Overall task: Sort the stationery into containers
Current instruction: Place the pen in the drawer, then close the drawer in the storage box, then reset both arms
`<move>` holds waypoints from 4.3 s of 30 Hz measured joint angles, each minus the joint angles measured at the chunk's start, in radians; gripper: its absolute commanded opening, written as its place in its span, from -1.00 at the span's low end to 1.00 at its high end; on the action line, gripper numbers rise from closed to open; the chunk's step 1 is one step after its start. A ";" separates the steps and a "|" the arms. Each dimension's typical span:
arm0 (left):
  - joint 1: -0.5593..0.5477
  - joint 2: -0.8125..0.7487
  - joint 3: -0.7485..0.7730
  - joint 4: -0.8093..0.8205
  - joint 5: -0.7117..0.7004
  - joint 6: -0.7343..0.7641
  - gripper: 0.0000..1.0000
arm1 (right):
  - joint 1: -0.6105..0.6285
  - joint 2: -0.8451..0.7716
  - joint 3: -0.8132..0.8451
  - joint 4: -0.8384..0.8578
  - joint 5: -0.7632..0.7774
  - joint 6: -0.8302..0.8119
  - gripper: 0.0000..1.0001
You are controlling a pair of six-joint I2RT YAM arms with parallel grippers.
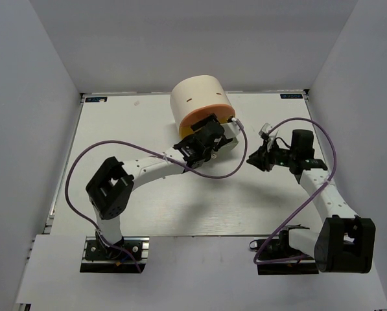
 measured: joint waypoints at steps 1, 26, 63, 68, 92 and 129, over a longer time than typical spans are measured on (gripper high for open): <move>0.000 -0.013 0.002 -0.009 0.001 -0.016 0.59 | 0.000 0.008 0.000 -0.003 -0.011 -0.022 -0.45; 0.009 -0.840 -0.606 -0.490 -0.024 -1.237 0.99 | 0.280 0.499 0.290 0.011 0.177 -0.306 -1.00; 0.009 -0.930 -0.695 -0.527 -0.025 -1.432 0.99 | 0.480 0.603 0.220 0.497 0.564 -0.286 -0.93; 0.009 -0.926 -0.696 -0.527 -0.025 -1.433 0.99 | 0.493 0.627 0.220 0.547 0.600 -0.295 -0.90; 0.009 -0.882 -0.696 -0.468 -0.016 -1.443 0.99 | 0.518 0.627 0.167 0.686 0.690 -0.290 -0.74; 0.393 -0.413 -0.159 -0.362 0.019 -1.526 0.99 | 0.162 0.492 0.377 0.314 0.658 0.278 -0.43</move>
